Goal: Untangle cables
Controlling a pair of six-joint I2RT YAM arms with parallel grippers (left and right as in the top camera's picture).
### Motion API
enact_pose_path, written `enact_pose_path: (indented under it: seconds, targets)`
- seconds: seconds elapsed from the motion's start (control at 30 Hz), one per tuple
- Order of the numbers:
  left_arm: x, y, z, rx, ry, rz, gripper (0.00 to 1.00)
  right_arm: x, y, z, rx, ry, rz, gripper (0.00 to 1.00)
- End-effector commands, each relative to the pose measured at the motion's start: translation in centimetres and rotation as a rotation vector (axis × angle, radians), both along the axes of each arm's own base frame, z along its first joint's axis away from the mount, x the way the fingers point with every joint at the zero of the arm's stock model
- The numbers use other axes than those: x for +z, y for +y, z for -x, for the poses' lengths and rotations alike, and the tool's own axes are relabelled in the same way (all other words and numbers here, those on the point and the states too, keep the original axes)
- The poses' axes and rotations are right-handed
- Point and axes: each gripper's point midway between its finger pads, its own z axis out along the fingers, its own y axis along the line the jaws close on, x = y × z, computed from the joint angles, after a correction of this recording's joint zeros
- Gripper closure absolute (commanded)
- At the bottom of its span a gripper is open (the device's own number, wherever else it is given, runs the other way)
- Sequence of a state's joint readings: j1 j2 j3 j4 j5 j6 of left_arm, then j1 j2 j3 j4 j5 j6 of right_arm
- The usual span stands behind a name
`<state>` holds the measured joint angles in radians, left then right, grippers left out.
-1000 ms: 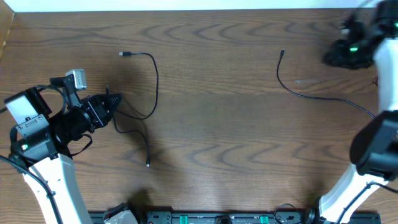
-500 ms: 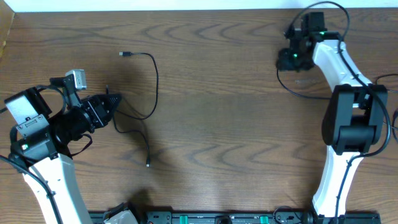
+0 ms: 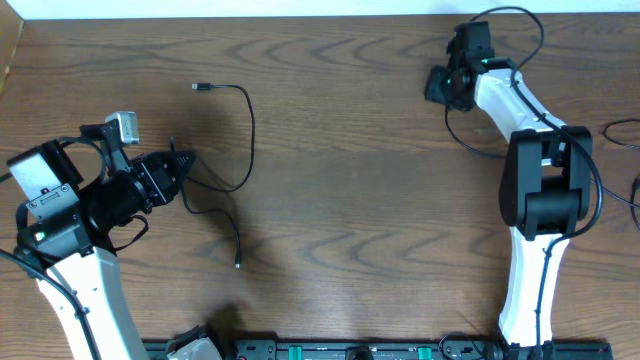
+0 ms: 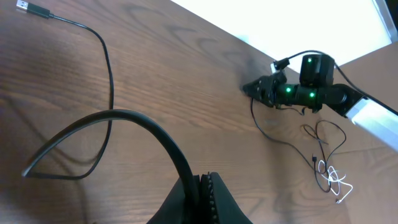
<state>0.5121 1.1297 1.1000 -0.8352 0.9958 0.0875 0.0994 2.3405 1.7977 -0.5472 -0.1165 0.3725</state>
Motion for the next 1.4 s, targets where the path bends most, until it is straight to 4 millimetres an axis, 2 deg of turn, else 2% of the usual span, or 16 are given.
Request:
enact_pose_path:
  seconds: [0.0,0.07,0.23,0.47,0.53,0.67,0.87,0.97,1.23,1.37]
  targets:
    - [0.2,-0.2,0.0,-0.025,-0.027,-0.027,0.93,-2.0,-0.4,0.2,-0.080,0.035,0.009,0.55]
    - [0.2,-0.2,0.0,-0.025,-0.027,-0.027,0.93,-1.7,-0.1,-0.3,-0.075,0.013,-0.003,0.50]
    - [0.2,-0.2,0.0,-0.026,-0.028,-0.029,0.92,-0.5,1.6,-1.5,-0.025,-0.041,-0.104,0.48]
    - [0.2,-0.2,0.0,-0.026,-0.028,-0.029,0.93,2.1,2.1,-3.1,0.056,-0.112,-0.153,0.48]
    - [0.2,-0.2,0.0,-0.026,-0.028,-0.028,0.93,2.0,1.3,-3.0,0.053,-0.104,-0.110,0.47]
    - [0.1,-0.2,0.1,-0.027,-0.021,-0.025,0.93,0.7,-2.1,-2.0,-0.031,-0.044,0.042,0.46]
    - [0.1,-0.2,0.2,-0.030,-0.021,-0.028,0.93,-0.1,-4.5,-0.7,-0.015,0.010,0.156,0.46]
    - [0.0,-0.3,0.2,-0.030,-0.019,-0.026,0.93,-0.3,-5.1,-0.3,-0.029,0.031,0.188,0.45]
    - [0.0,-0.3,0.3,-0.030,-0.014,-0.023,0.93,-0.1,-4.9,-0.6,-0.025,0.016,0.180,0.44]
    - [0.0,-0.3,0.3,-0.033,-0.017,-0.028,0.92,-0.8,-6.5,1.0,-0.116,0.094,0.206,0.41]
